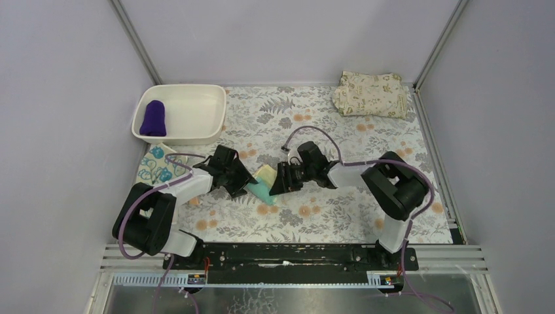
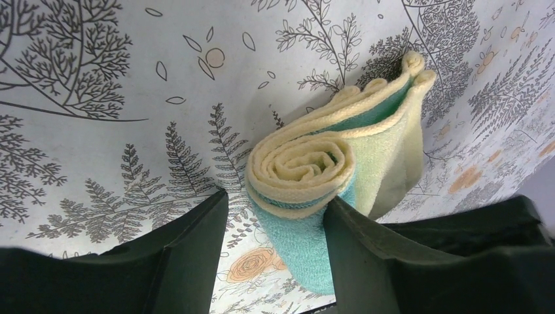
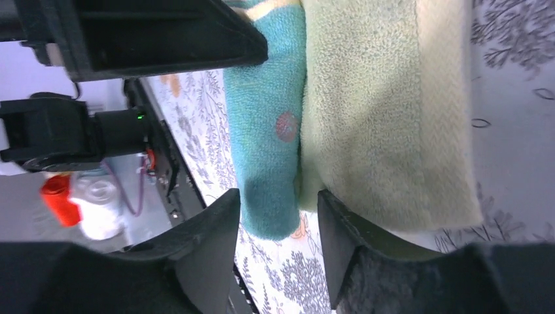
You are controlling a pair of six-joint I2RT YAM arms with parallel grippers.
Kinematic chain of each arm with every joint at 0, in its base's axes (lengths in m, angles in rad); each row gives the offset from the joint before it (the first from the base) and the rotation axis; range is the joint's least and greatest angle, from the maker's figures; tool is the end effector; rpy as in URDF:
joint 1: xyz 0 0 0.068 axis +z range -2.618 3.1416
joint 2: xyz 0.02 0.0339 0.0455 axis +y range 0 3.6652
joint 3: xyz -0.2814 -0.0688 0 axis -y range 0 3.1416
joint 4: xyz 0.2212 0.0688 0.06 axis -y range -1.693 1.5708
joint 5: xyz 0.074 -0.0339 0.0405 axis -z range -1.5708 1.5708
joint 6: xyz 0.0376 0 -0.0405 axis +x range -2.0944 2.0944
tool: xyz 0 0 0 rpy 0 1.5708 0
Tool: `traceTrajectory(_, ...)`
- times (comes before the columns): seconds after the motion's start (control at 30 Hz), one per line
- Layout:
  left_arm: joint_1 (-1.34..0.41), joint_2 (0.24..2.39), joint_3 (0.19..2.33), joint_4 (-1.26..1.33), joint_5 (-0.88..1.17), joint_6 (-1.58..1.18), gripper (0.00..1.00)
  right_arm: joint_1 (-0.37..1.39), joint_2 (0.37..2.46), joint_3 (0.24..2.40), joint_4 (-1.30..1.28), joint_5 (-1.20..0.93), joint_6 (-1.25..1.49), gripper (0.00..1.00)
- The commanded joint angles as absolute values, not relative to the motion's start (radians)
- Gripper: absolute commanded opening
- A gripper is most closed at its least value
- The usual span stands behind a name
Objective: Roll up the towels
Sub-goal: Roll the towel at the center of the board.
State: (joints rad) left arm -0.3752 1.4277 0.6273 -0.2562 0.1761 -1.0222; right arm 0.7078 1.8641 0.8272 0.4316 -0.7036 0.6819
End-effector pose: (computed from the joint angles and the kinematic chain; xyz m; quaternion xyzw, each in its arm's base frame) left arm 0.2131 -0.0910 0.1784 -0.2850 0.9205 -0.2280 0.1392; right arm 0.2501 0.2460 0.1646 -0.1707 0.8293 0.5135 0.1393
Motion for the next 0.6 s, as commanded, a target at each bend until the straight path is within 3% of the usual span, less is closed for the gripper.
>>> traceTrajectory(0.0, -0.382, 1.474, 0.6, -0.333, 0.089, -1.008, 0.55, 0.763, 1.701, 0.925, 0.068, -0.406, 0.431, 0.56)
traceTrajectory(0.23, -0.382, 1.485, 0.608, -0.344, 0.086, -1.006, 0.55, 0.933, 1.593, 1.016, -0.103, -0.051, 0.229, 0.61)
traceTrajectory(0.57, -0.388, 1.491, 0.613, -0.348, 0.083, -1.007, 0.55, 1.141, 1.702, 1.072, -0.047, 0.211, 0.066, 0.6)
